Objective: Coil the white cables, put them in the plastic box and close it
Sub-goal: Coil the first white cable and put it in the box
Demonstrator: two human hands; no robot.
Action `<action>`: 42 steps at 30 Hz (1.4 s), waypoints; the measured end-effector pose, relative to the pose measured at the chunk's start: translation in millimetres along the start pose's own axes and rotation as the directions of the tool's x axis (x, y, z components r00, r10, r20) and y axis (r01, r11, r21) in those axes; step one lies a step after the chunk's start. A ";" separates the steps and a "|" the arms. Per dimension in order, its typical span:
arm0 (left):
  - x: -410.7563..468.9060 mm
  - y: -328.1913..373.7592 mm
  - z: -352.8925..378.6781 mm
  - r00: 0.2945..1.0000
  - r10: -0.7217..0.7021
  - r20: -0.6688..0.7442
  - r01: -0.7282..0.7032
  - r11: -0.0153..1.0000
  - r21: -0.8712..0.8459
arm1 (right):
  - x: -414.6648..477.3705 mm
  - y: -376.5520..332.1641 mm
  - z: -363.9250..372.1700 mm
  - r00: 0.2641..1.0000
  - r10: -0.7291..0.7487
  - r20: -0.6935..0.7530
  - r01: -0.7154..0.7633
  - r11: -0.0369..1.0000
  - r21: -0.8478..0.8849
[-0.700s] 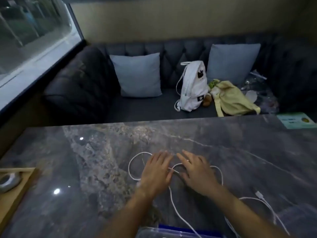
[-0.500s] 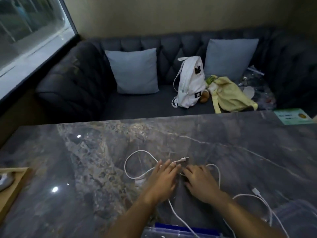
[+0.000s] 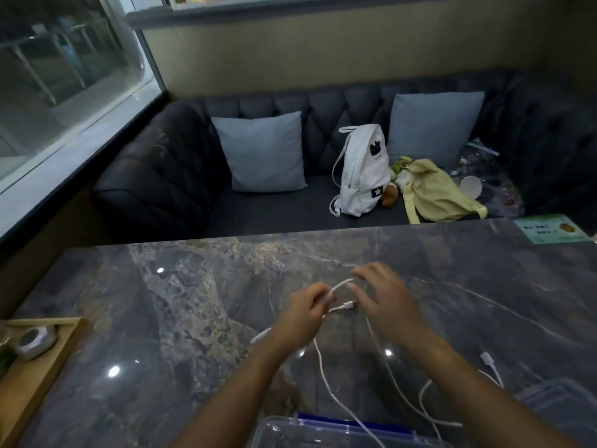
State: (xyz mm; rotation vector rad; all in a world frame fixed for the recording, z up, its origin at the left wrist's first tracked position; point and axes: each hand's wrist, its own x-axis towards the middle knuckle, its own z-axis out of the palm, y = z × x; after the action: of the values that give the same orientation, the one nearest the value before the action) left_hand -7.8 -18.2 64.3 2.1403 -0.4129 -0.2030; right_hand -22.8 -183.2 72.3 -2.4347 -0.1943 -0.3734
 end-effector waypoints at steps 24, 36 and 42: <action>-49.5 53.9 -64.6 0.969 -0.246 -0.002 0.239 0.945 -0.225 | 12.2 -34.0 -60.3 0.969 -0.152 0.196 0.218 0.902 -0.374; -73.5 67.1 -86.7 0.975 -0.186 0.120 0.220 0.763 -0.608 | 17.4 -62.6 -65.2 0.998 -0.049 0.028 0.042 0.978 0.206; -90.0 48.4 -98.3 0.958 -0.122 0.259 0.284 0.525 -0.802 | 22.4 -46.0 -83.6 0.975 0.159 -0.154 -0.074 0.889 0.453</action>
State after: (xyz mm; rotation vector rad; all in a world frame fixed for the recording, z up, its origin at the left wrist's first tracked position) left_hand -72.7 65.1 158.9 1.1882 -0.0958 -0.6011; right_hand -30.4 -199.6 168.6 -1.9344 -0.0418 -0.4467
